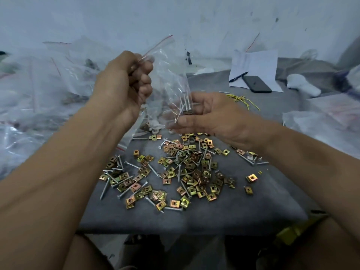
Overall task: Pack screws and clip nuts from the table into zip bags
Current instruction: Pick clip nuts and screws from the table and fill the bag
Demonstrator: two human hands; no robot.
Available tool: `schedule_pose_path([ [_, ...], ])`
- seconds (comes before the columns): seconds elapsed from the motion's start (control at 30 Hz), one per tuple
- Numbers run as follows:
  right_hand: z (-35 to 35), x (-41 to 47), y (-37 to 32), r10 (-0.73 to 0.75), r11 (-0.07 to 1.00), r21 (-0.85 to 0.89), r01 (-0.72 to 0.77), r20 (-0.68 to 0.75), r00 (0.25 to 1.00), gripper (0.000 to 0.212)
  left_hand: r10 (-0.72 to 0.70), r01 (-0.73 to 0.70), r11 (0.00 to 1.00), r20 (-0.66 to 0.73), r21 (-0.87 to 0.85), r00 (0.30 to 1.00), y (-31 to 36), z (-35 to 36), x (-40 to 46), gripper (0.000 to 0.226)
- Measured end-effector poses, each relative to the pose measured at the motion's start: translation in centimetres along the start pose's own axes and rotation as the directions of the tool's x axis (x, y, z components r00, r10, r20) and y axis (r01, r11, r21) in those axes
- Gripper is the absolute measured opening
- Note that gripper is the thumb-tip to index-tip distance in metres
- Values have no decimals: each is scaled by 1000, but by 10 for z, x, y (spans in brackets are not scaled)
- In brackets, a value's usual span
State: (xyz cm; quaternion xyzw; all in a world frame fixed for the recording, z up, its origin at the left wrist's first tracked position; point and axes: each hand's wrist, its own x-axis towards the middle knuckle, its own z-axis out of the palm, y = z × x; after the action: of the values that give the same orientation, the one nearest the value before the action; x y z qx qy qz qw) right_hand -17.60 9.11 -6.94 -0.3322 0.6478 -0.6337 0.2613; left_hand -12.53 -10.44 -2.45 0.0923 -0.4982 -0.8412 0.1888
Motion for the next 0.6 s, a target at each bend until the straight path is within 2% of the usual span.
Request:
schedule_pose_path([
  [0.13, 1, -6, -3, -14, 999, -35, 16, 51, 999, 31, -52, 52, 999, -8, 10, 999, -3, -5, 3, 22],
  [0.3, 4, -7, -6, -51, 965, -260, 37, -46, 998, 28, -74, 75, 994, -6, 84, 997, -5, -8, 2, 21],
  [0.37, 5, -8, -3, -39, 936, -351, 21, -46, 998, 25, 23, -26, 985, 21, 170, 1000, -4, -7, 3, 24],
  [0.4, 5, -8, -1, -18, 934, -358, 5, -31, 999, 23, 124, -135, 955, 59, 264, 991, -2, -8, 3, 25],
  [0.47, 6, -8, 0, 37, 948, -315, -36, -1, 999, 24, 306, -365, 835, 204, 412, 930, -1, -7, 0, 25],
  [0.5, 6, -7, 1, 72, 949, -308, -68, 2, 997, 27, 349, -420, 798, 238, 431, 906, -1, -6, -2, 25],
  [0.6, 1, -6, 7, 183, 883, -432, -183, -42, 982, 35, 425, -428, 783, 115, 452, 898, 0, -8, -2, 28],
])
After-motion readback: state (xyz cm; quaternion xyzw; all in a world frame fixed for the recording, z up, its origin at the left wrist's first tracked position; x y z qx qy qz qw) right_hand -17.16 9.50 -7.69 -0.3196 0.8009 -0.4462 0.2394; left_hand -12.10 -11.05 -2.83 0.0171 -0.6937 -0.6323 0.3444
